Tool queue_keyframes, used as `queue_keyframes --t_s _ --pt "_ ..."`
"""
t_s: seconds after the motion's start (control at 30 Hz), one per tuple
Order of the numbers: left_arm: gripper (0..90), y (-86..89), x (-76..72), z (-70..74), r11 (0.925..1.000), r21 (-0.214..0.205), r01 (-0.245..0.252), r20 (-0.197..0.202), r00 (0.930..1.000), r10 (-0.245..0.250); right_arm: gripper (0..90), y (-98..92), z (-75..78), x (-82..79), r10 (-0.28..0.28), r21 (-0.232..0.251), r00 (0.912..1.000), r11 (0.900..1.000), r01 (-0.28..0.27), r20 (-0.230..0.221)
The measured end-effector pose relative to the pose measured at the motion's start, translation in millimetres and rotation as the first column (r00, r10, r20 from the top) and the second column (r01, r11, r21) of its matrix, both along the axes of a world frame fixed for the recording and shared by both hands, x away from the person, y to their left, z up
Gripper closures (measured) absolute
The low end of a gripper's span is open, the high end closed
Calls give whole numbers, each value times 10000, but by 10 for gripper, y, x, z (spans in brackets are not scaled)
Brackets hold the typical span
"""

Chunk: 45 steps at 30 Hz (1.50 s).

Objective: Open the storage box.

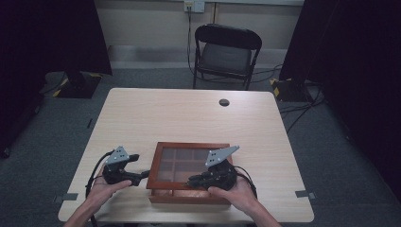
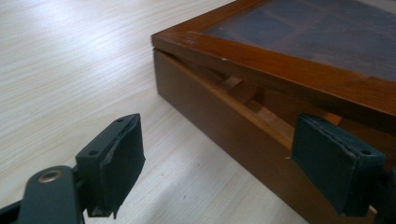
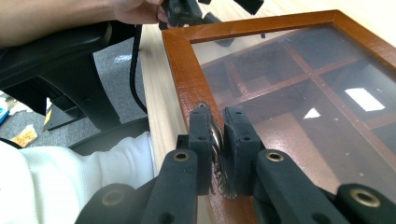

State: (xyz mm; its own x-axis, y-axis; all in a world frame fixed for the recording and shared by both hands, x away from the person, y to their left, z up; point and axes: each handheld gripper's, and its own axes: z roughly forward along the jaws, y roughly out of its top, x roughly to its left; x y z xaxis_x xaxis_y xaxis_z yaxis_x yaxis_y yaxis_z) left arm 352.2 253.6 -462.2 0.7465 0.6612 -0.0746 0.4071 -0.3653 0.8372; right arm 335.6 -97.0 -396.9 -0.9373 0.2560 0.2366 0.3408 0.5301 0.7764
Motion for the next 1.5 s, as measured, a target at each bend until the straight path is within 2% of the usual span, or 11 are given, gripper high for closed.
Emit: queue_keyframes --t_s 0.07,0.23,0.7,0.8,0.83,0.87,0.9,1.03,1.27,1.3,1.5 --pt "162 -19 -11 -1 9999 -127 34 -56 10000 -34 826 0 14 6 -4 -12 10000 10000 4 -25" --pt "160 -76 -42 22 9990 -185 401 204 9990 -397 826 1 59 31 7 -14 10000 10000 -7 -88" --pt "171 -105 -66 44 9988 -227 432 553 9976 -419 820 -8 95 30 -34 12 10000 10000 34 54" --pt "171 -106 -66 44 9988 -228 429 569 9975 -416 757 -16 86 27 -114 51 9999 9999 114 79" --pt "171 -103 -63 45 9987 -197 465 643 9969 -451 684 -35 90 22 -285 22 9995 9996 284 130" --pt "171 -103 -63 45 9987 -197 465 643 9969 -451 684 -35 90 22 -285 22 9995 9996 284 130" --pt "171 -107 -66 54 9987 -289 421 683 9969 -400 615 -63 101 22 -453 133 9989 9989 451 128" --pt "176 -104 -67 77 9986 -397 363 828 9960 -329 512 -171 146 16 -799 341 9965 9963 791 228" --pt "176 -102 -64 102 9981 -487 374 954 9949 -326 400 -398 154 24 -1526 504 9876 9873 1507 369" --pt "178 -103 -66 113 9975 -610 360 1018 9944 -296 373 -472 144 22 -1726 716 9842 9829 1695 388" --pt "181 -105 -65 133 9970 -689 356 1072 9938 -281 312 -534 95 8 -1900 738 9806 9797 1862 474"
